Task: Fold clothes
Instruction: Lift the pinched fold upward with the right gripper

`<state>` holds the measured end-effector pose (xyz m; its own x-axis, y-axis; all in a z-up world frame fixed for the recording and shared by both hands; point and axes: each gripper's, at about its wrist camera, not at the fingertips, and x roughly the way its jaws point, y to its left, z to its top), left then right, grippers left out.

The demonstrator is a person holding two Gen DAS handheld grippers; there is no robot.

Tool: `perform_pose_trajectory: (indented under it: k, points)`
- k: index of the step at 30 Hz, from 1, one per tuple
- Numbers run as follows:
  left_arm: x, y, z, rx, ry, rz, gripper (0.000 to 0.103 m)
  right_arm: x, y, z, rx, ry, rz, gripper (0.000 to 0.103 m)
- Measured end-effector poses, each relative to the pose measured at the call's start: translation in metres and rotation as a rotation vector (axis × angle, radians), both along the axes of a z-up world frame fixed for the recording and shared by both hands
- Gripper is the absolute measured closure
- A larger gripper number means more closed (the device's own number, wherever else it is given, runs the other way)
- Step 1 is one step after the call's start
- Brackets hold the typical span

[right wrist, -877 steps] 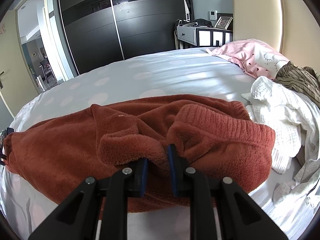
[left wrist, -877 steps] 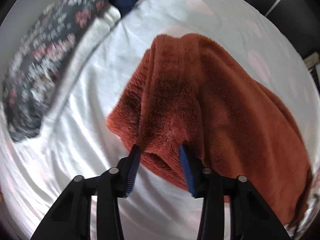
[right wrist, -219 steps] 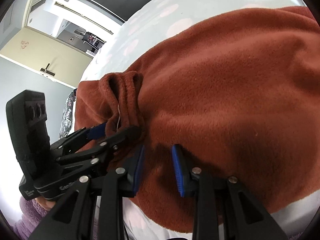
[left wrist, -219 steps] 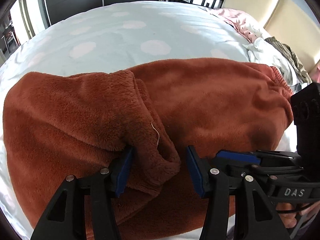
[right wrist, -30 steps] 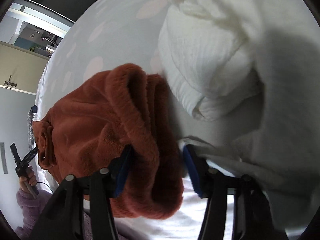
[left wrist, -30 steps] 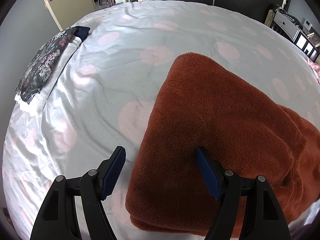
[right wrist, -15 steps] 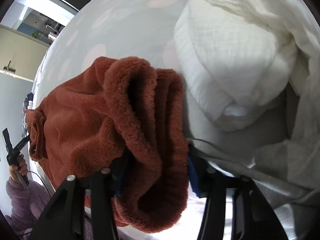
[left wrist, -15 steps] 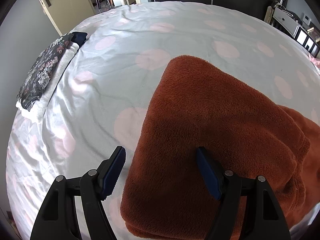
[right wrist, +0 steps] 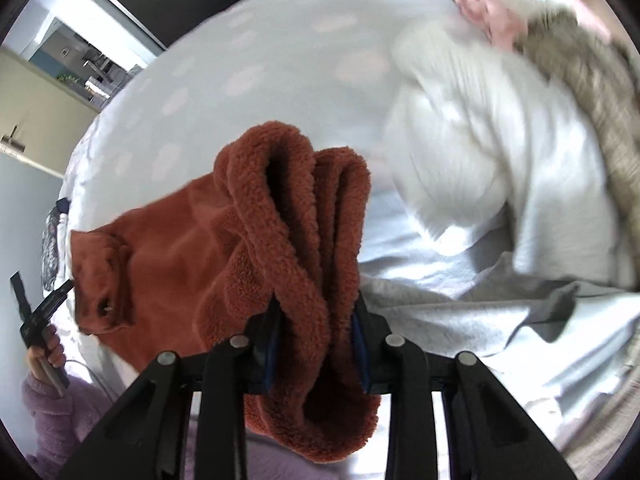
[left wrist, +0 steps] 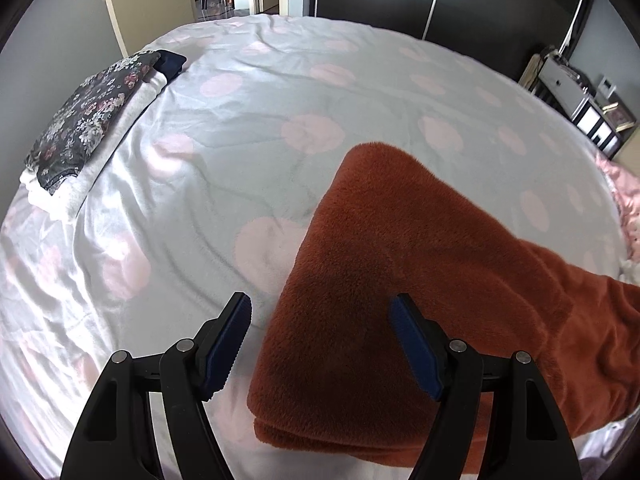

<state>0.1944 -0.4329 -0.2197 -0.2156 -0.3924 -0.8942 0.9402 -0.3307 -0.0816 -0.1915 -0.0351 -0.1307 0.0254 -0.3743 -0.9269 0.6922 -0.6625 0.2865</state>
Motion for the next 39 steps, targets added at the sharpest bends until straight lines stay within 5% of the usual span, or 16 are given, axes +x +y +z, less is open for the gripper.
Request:
perform_pose_trajectory:
  k: [10, 23, 31, 39]
  points:
    - [0.021, 0.007, 0.029, -0.023, 0.109, -0.024, 0.028, 0.033, -0.043, 0.110, 0.001, 0.082, -0.008, 0.075]
    - [0.061, -0.004, 0.038, 0.008, 0.206, 0.033, 0.028, 0.116, -0.157, 0.150, 0.042, 0.192, -0.012, 0.076]
    - [0.074, -0.012, 0.040, 0.051, 0.288, 0.043, 0.028, 0.118, -0.162, 0.129, 0.132, 0.202, -0.036, 0.076]
    - [0.075, -0.009, 0.042, 0.053, 0.284, 0.038, 0.028, 0.146, -0.173, 0.043, 0.220, 0.237, 0.043, 0.076]
